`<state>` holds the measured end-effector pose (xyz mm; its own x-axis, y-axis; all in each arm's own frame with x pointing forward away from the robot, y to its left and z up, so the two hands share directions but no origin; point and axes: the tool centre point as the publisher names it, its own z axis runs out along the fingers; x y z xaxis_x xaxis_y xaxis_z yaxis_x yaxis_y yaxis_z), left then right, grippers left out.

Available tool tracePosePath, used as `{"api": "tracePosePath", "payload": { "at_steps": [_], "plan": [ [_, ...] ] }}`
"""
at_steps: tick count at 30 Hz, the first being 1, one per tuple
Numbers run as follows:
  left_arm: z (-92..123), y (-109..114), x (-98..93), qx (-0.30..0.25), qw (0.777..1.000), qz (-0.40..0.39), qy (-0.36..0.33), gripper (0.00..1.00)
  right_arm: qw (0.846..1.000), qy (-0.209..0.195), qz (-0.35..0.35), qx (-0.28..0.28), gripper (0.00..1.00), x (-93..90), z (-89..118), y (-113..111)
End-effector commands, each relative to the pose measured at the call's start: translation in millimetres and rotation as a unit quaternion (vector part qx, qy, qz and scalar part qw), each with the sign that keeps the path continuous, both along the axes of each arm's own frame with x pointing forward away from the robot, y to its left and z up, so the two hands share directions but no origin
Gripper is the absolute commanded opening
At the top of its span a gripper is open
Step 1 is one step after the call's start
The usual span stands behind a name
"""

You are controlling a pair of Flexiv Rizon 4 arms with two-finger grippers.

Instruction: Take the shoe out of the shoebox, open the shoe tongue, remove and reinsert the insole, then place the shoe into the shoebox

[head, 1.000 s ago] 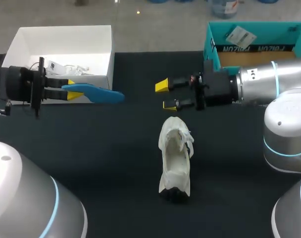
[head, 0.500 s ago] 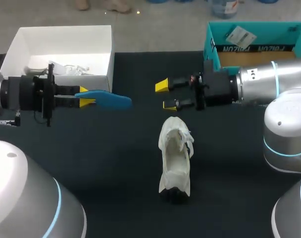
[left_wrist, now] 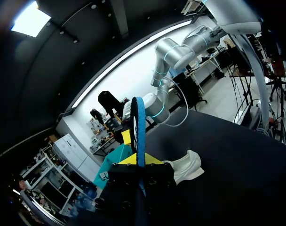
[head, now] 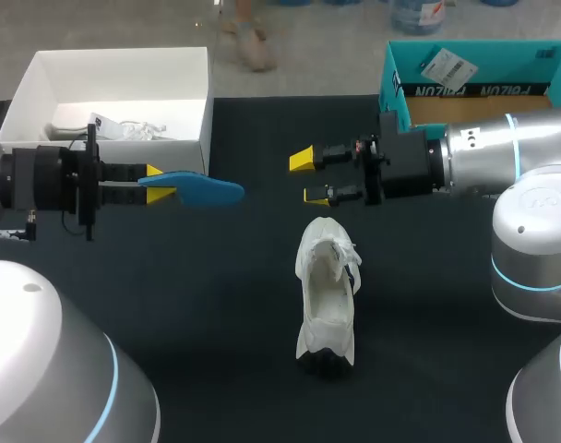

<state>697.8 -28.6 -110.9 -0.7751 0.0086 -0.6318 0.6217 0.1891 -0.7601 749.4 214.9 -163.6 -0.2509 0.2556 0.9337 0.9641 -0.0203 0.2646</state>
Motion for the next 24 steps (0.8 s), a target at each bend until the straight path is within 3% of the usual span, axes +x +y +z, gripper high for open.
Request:
{"api": "tracePosePath", "payload": {
  "at_steps": [1,9,16,24],
  "plan": [
    [-0.1,-0.8,0.4,0.000,1.000,0.000,-0.001,0.00,1.000,0.000,-0.002,-0.001,1.00,-0.7,-0.6,1.9],
    [-0.1,-0.8,0.4,0.000,1.000,0.000,-0.001,0.00,1.000,0.000,-0.002,-0.001,1.00,-0.7,-0.6,1.9],
    [3.9,3.4,9.0,0.007,0.983,-0.049,-0.179,0.00,1.000,0.000,-0.002,-0.001,1.00,-0.7,-0.6,1.9],
    [-10.7,18.0,16.2,-0.004,0.966,-0.062,-0.252,0.00,1.000,0.000,-0.002,-0.001,1.00,-0.7,-0.6,1.9]
  ]
}}
